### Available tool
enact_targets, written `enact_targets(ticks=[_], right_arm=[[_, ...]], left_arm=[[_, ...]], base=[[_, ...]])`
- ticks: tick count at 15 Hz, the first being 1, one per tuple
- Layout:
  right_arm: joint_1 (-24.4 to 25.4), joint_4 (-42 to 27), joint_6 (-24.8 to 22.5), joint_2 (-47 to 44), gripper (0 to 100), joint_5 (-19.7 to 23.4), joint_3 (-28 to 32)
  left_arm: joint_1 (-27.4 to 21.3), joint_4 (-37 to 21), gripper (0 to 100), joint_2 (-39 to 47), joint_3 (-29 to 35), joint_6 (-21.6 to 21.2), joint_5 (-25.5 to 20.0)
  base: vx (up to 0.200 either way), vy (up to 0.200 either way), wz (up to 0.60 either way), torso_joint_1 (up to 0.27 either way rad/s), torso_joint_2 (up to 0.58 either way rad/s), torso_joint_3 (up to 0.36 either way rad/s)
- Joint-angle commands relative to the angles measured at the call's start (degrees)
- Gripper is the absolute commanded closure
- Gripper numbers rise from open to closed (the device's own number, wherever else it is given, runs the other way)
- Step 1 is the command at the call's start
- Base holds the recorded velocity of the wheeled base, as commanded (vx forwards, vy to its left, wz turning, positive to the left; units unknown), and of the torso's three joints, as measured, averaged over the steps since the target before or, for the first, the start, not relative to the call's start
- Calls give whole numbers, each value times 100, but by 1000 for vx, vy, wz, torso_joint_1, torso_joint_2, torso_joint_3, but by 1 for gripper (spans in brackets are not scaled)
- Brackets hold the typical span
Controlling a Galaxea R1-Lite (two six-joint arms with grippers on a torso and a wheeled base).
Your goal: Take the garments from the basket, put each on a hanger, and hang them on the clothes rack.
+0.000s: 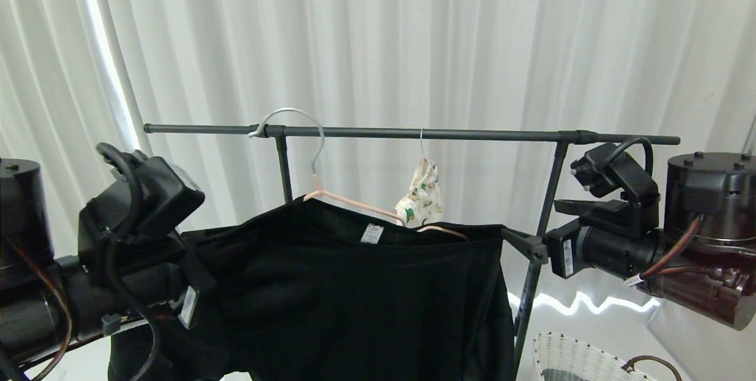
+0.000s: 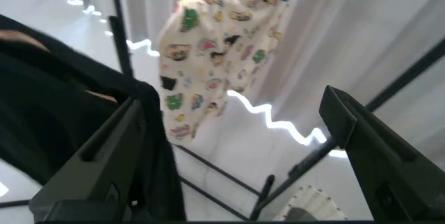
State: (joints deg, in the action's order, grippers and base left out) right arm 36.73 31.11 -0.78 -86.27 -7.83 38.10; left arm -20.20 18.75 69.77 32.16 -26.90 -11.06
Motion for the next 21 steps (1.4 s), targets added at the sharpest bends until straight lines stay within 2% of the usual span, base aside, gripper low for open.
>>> enact_targets(ticks=[1, 4, 9, 12, 16, 21], right_arm=[[-272, 9, -71, -127, 0, 0, 31], [-544, 18, -203, -109, 0, 9, 49], [-483, 9, -221, 181, 0, 106, 49], [-237, -193, -370, 330, 0, 194, -101], [62, -211, -414, 225, 0, 211, -241], [97, -167, -405, -30, 0, 211, -224]], left_arm=[[-230, 270, 100, -429, -386, 124, -107], [-230, 270, 100, -728, -799, -157, -107], [-45, 270, 100, -367, -702, -693, -72], [7, 270, 100, -16, -201, -614, -28], [-151, 278, 100, -25, 142, 10, -37], [-283, 278, 100, -192, 142, 27, -72]], base=[[0, 0, 0, 0, 0, 0], [0, 0, 0, 0, 0, 0], [0, 0, 0, 0, 0, 0], [0, 0, 0, 0, 0, 0], [0, 0, 0, 0, 0, 0], [0, 0, 0, 0, 0, 0]])
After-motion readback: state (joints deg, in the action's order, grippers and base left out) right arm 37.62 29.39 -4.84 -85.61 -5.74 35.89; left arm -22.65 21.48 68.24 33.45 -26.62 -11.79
